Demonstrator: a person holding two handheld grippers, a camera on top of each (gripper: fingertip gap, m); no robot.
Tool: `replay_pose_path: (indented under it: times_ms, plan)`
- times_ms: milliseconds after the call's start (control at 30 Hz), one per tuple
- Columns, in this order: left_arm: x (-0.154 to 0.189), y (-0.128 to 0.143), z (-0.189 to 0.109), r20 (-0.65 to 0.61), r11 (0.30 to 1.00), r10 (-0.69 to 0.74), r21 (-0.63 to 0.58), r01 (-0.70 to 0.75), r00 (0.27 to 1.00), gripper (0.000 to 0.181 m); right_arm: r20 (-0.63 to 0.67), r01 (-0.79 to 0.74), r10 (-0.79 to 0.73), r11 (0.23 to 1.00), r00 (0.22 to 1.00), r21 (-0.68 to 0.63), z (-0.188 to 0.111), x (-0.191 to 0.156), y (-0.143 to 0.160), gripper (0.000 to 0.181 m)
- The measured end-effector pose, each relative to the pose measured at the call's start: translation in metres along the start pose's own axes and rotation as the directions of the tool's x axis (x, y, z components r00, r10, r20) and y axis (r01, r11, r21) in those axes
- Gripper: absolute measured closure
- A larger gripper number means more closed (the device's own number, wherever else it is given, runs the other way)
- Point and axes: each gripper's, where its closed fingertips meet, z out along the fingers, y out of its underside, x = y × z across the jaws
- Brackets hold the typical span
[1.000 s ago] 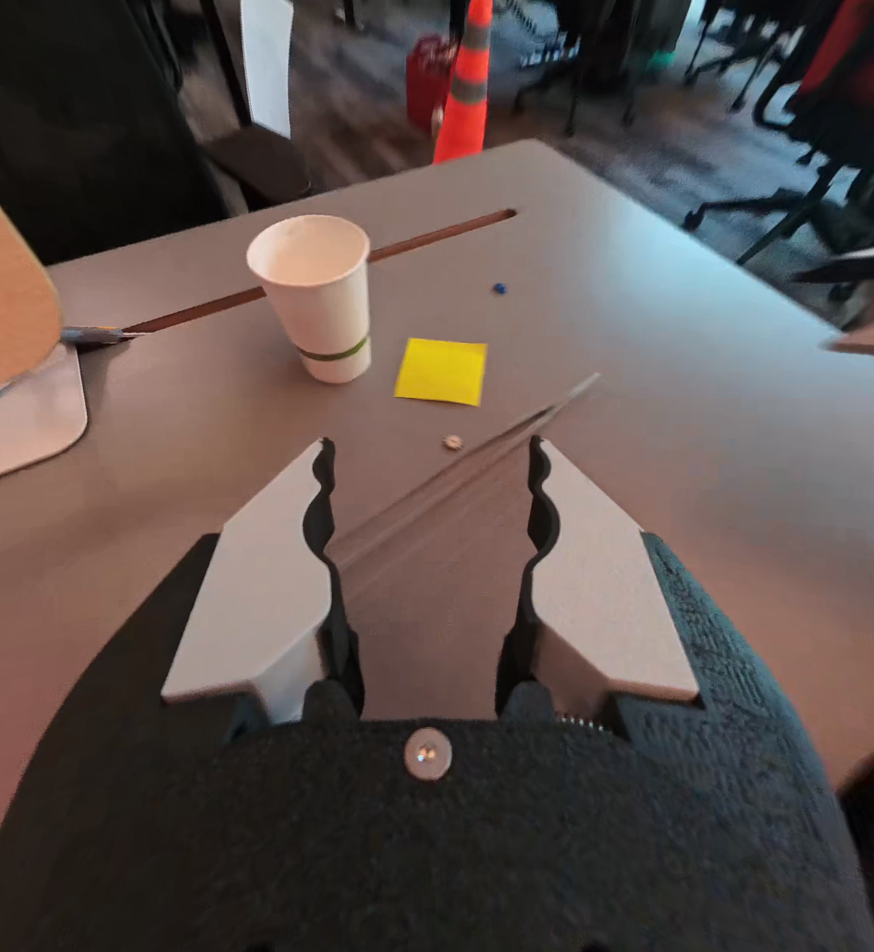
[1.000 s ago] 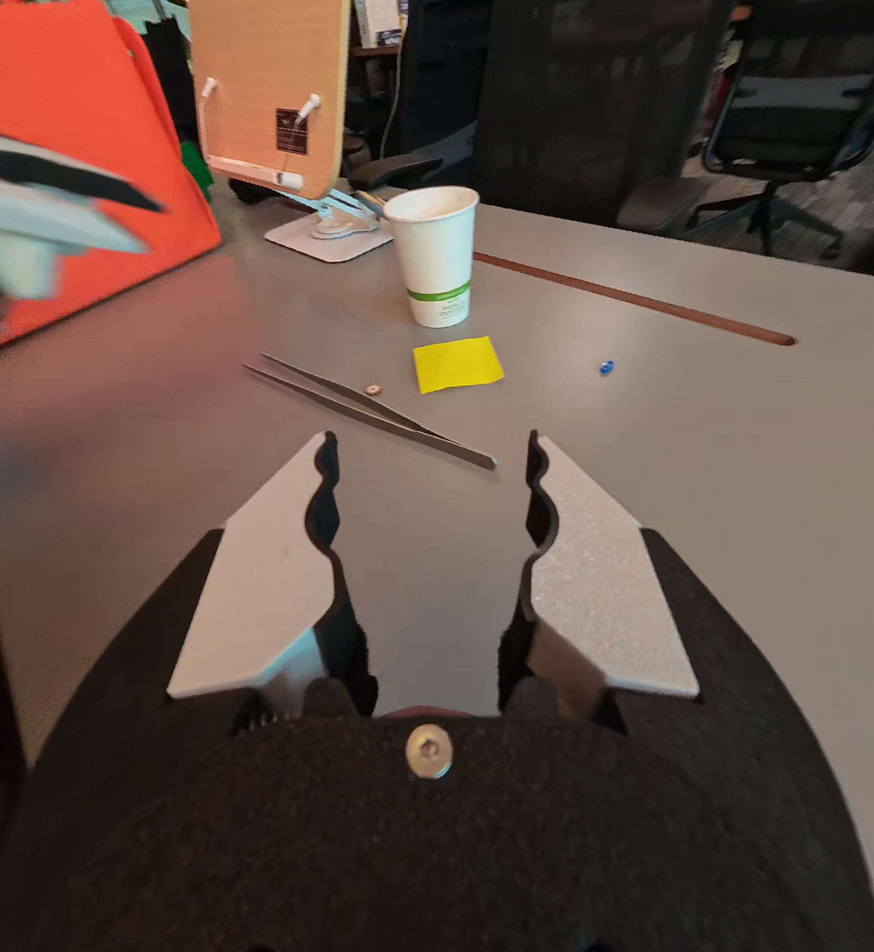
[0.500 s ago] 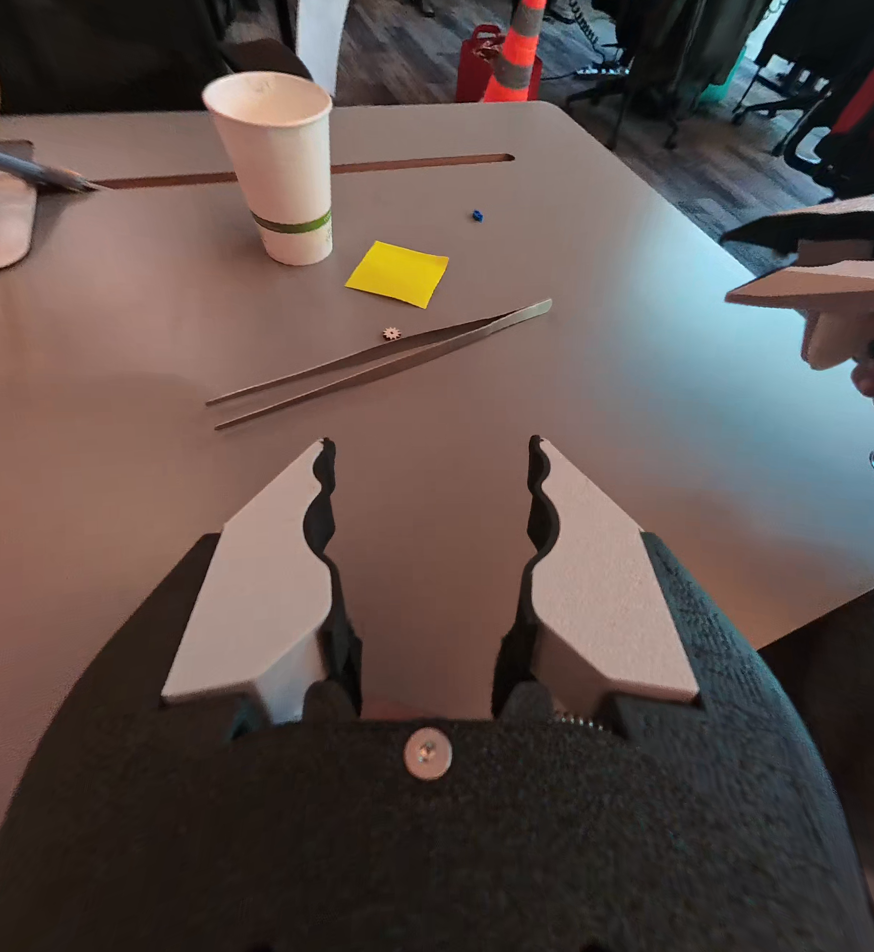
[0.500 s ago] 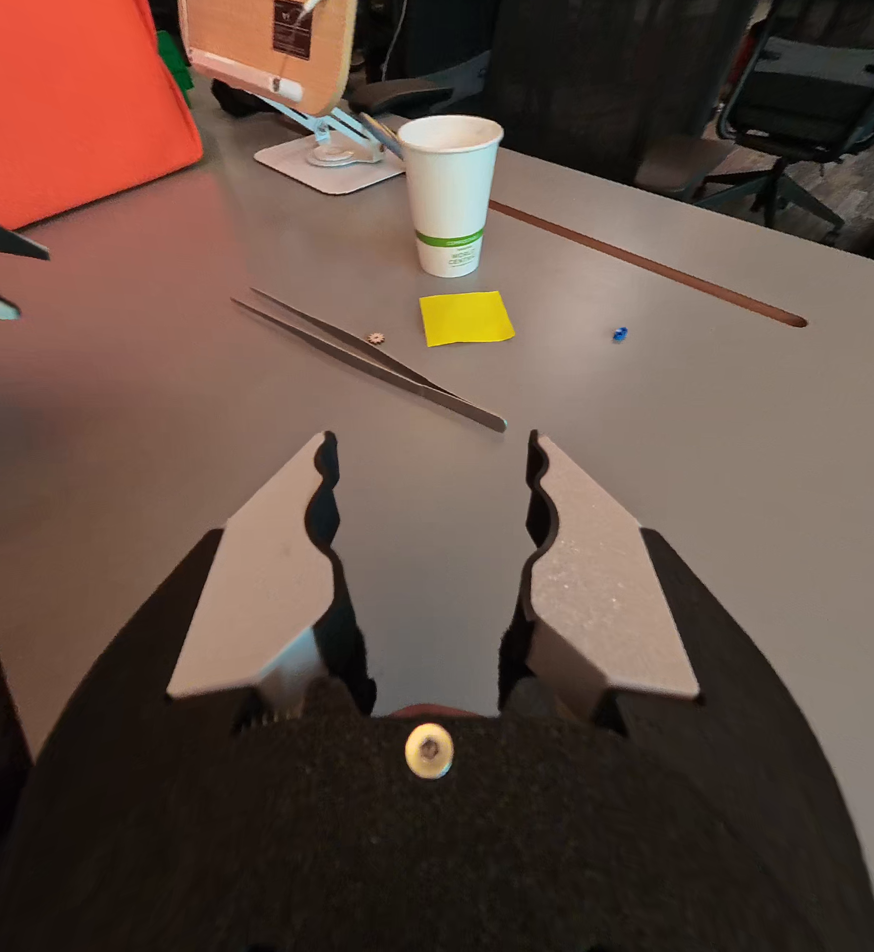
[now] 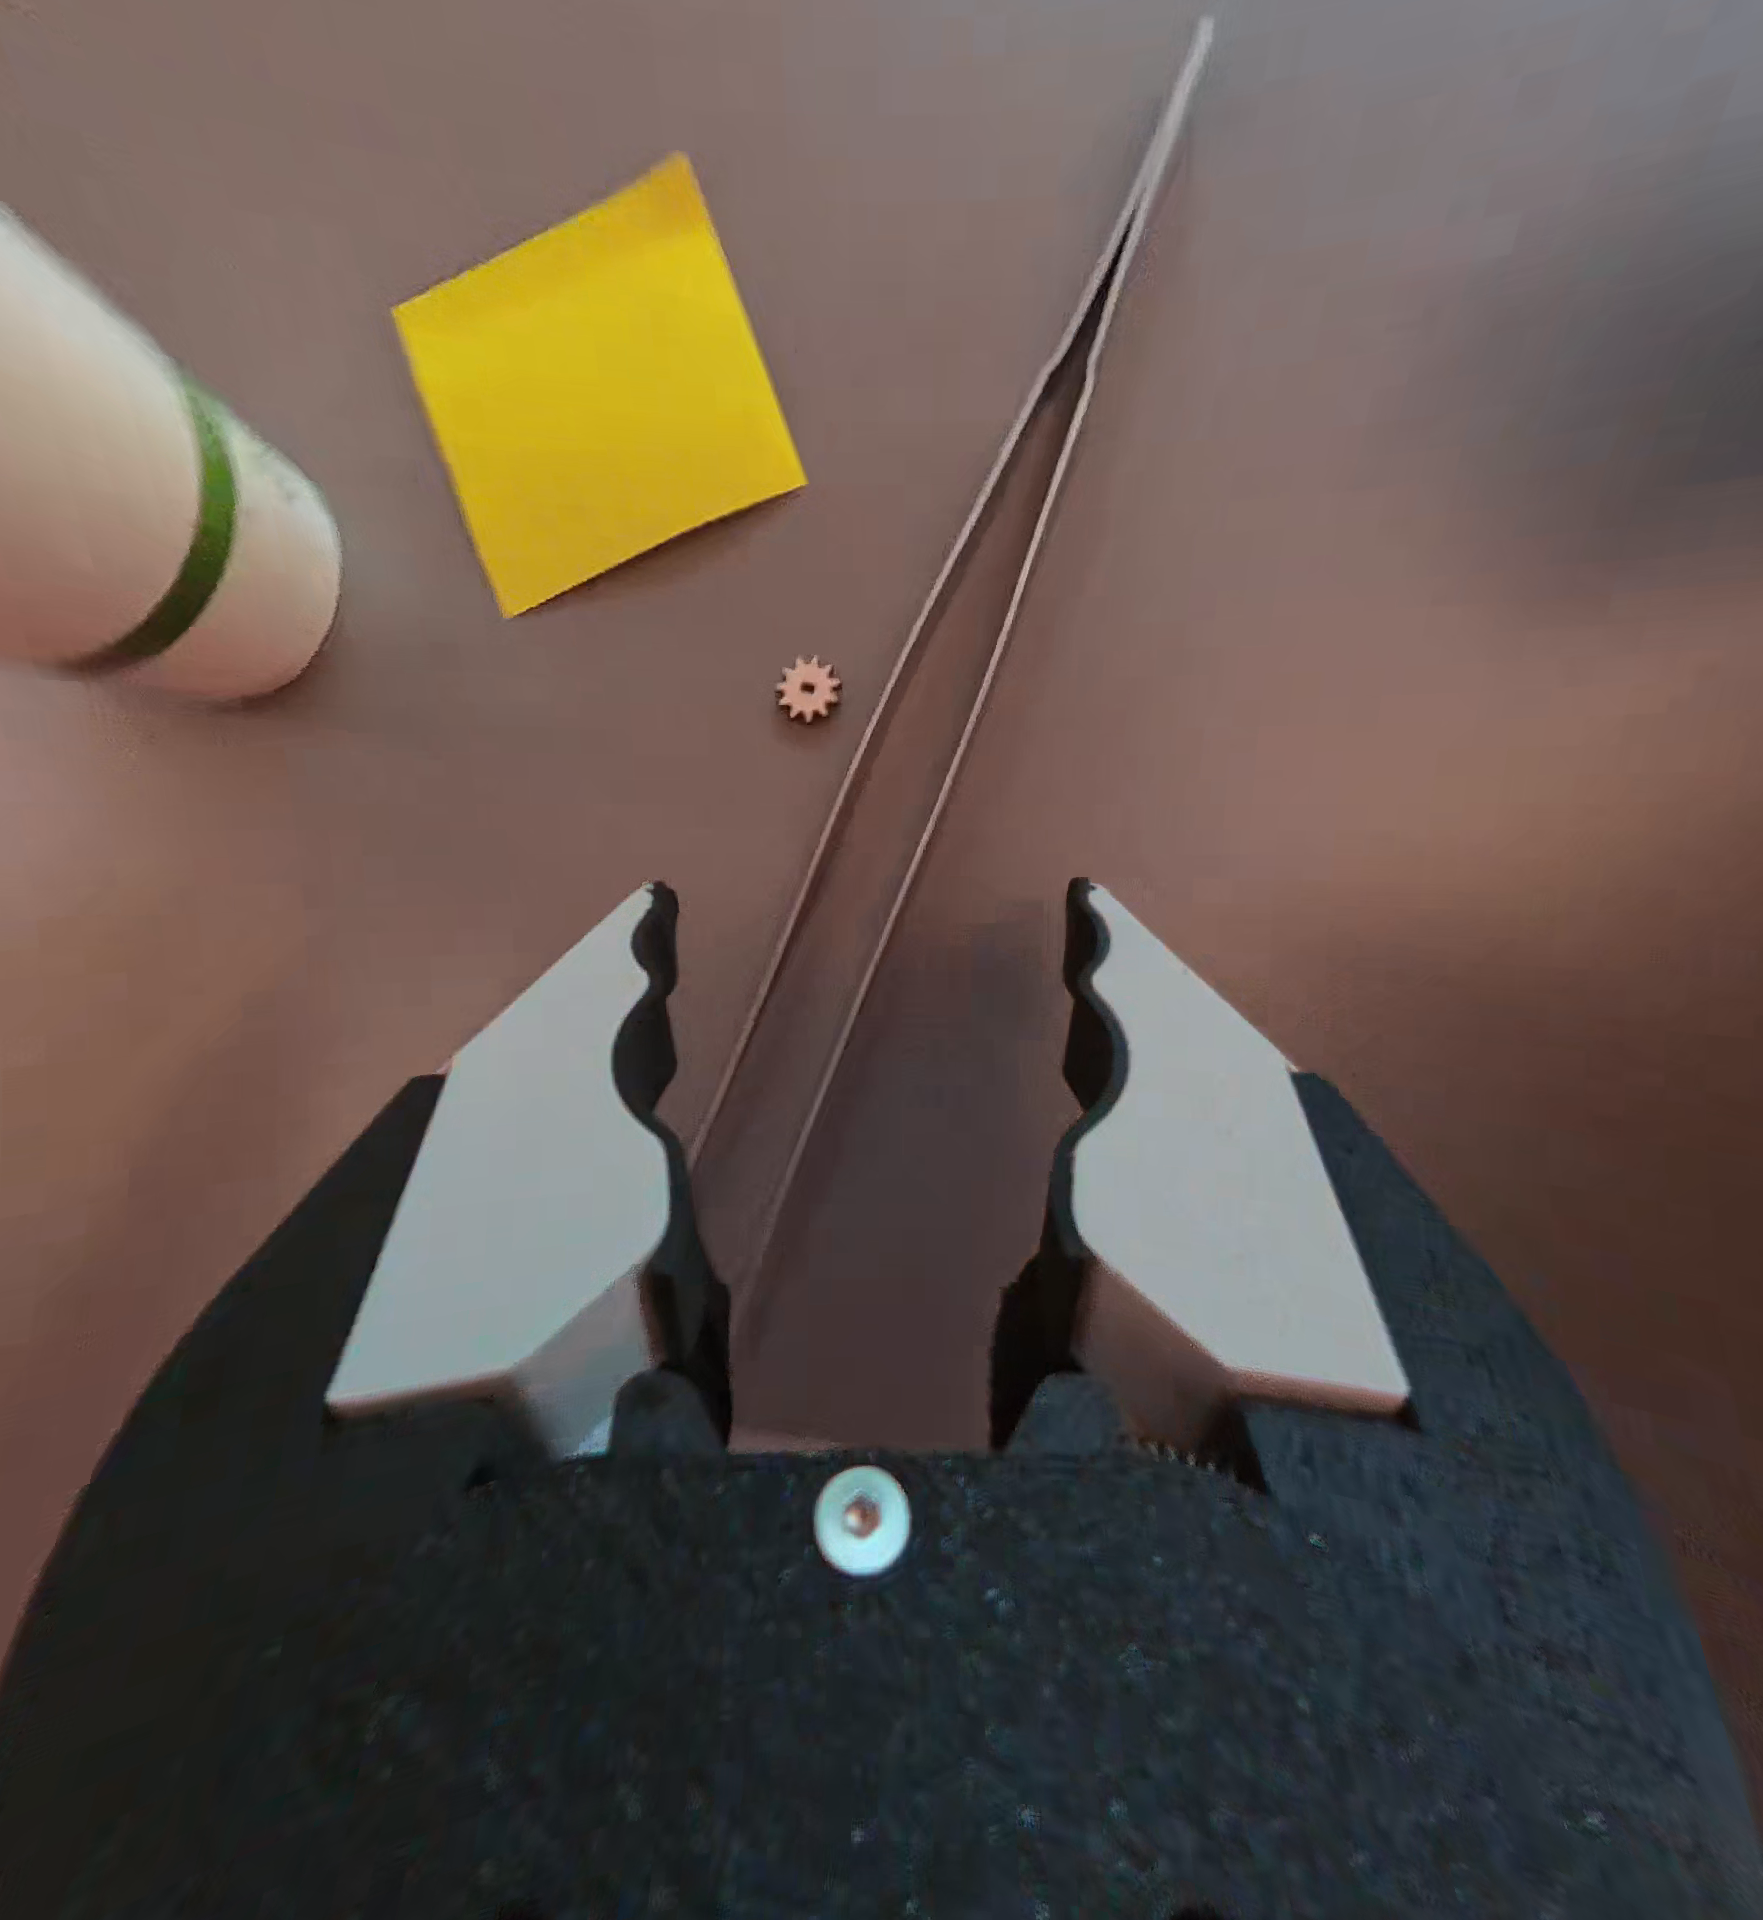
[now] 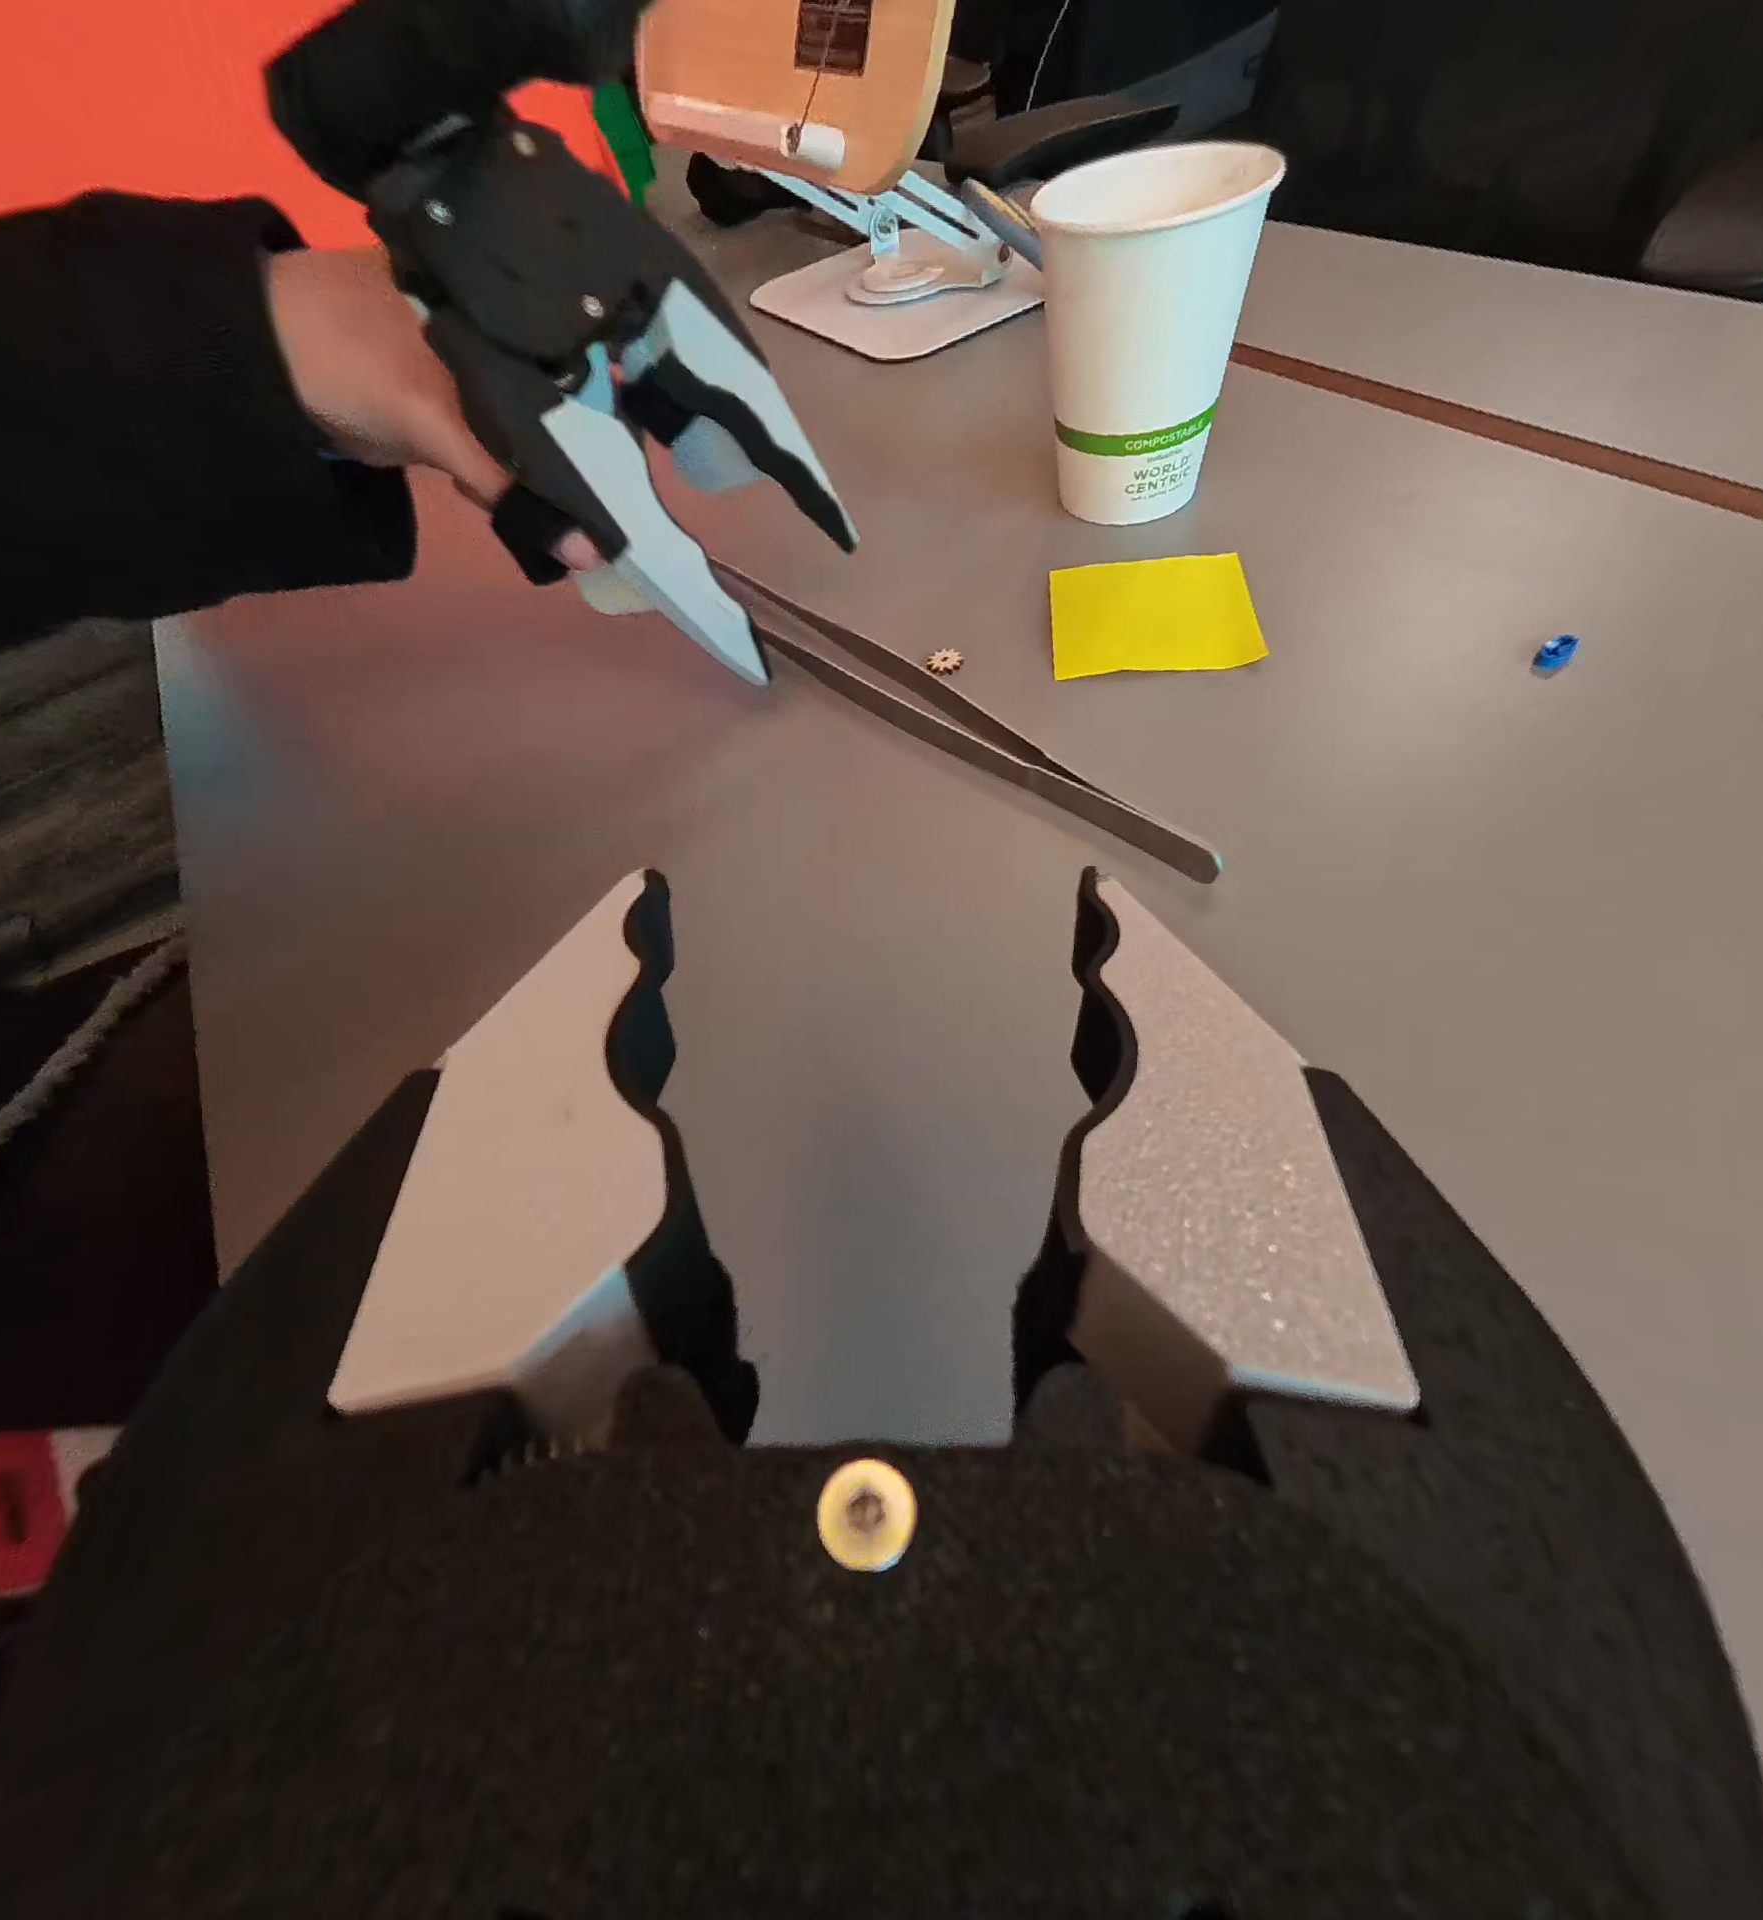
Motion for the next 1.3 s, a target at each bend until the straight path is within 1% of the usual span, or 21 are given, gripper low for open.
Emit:
replay_pose_path:
  times_ms: [33,100,133,167,200,267,333,433,533,600,633,733,833,900,933,1000,1033,1067,1133,1200,1300]
  plan:
    - [0.001,0.0,0.009,0.0,0.998,0.058,-0.039,-0.058,0.998,0.109,-0.006,0.009,-0.009,1.0,1.0,-0.012,0.0,0.003,-0.001,0.104]
    - [0.007,0.0,0.023,-0.028,0.982,0.148,-0.114,-0.151,0.989,0.126,-0.023,0.028,-0.029,0.999,0.999,-0.025,0.003,0.01,-0.006,0.103]
    - [0.012,-0.004,0.028,-0.054,0.977,0.171,-0.116,-0.176,0.984,0.142,-0.025,0.031,-0.032,0.999,0.999,-0.031,0.005,0.013,-0.006,0.103]
    - [0.014,-0.009,0.031,-0.062,0.978,0.174,-0.109,-0.179,0.983,0.146,-0.019,0.024,-0.025,0.999,1.0,-0.042,0.007,0.015,-0.004,0.104]
    - [0.015,-0.011,0.033,-0.064,0.974,0.182,-0.125,-0.189,0.981,0.158,-0.01,0.011,-0.011,0.998,1.0,-0.056,0.009,0.015,-0.001,0.103]
    - [0.016,-0.012,0.034,-0.061,0.97,0.175,-0.158,-0.183,0.983,0.163,0.005,-0.022,0.023,0.996,1.0,-0.082,0.011,0.015,0.009,0.101]
    - [0.022,-0.011,0.032,-0.04,0.971,0.173,-0.159,-0.177,0.984,0.168,0.022,-0.056,0.059,0.992,0.998,-0.11,0.013,0.013,0.016,0.099]
    - [0.042,-0.012,0.019,-0.028,0.988,0.132,-0.078,-0.134,0.991,0.171,0.055,-0.089,0.097,0.987,0.994,-0.135,0.015,0.007,0.021,0.099]
    - [0.063,-0.023,-0.009,-0.022,0.998,0.025,0.06,-0.024,0.999,0.172,0.112,-0.082,0.096,0.989,0.989,-0.127,0.017,-0.004,0.021,0.113]
    - [0.081,-0.032,-0.028,-0.043,0.986,-0.032,0.164,0.039,0.999,0.173,0.147,-0.105,0.122,0.988,0.982,-0.117,0.021,-0.012,0.019,0.117]
    - [0.09,-0.033,-0.035,-0.059,0.981,-0.042,0.184,0.052,0.997,0.173,0.175,-0.132,0.152,0.984,0.973,-0.121,0.024,-0.017,0.018,0.118]
    - [0.101,-0.038,-0.053,-0.03,0.977,-0.034,0.208,0.04,0.999,0.173,0.321,-0.265,0.291,0.956,0.901,-0.123,0.038,-0.042,0.011,0.118]
    - [0.124,-0.058,-0.08,-0.14,0.932,-0.089,0.338,0.132,0.986,0.173,0.439,-0.399,0.364,0.917,0.821,-0.013,0.036,-0.054,-0.024,0.118]
    - [0.142,-0.069,-0.097,-0.229,0.895,-0.092,0.407,0.181,0.969,0.173,0.506,-0.43,0.33,0.898,0.797,0.091,0.025,-0.058,-0.049,0.123]
    - [0.148,-0.073,-0.104,-0.269,0.876,-0.095,0.436,0.209,0.959,0.173,0.53,-0.429,0.302,0.894,0.792,0.132,0.018,-0.06,-0.058,0.13]
    - [0.158,-0.079,-0.117,-0.342,0.84,-0.099,0.474,0.262,0.935,0.173,0.584,-0.433,0.251,0.88,0.772,0.193,0.003,-0.064,-0.073,0.147]
    - [0.161,-0.081,-0.121,-0.364,0.826,-0.095,0.49,0.277,0.926,0.173,0.633,-0.436,0.215,0.874,0.744,0.216,-0.007,-0.07,-0.081,0.163]
    - [0.164,-0.082,-0.124,-0.384,0.817,-0.085,0.501,0.285,0.92,0.173,0.664,-0.429,0.185,0.875,0.725,0.225,-0.015,-0.075,-0.086,0.169]
    - [0.171,-0.084,-0.128,-0.402,0.809,-0.048,0.521,0.271,0.915,0.172,0.664,-0.358,0.105,0.898,0.74,0.257,-0.022,-0.084,-0.096,0.171]
    - [0.177,-0.087,-0.131,-0.4,0.808,-0.018,0.534,0.249,0.916,0.169,0.648,-0.234,-0.017,0.925,0.761,0.299,-0.028,-0.099,-0.113,0.172]
    - [0.185,-0.094,-0.135,-0.364,0.811,0.026,0.552,0.193,0.931,0.166,0.649,-0.053,-0.155,0.956,0.745,0.289,-0.029,-0.127,-0.133,0.173]
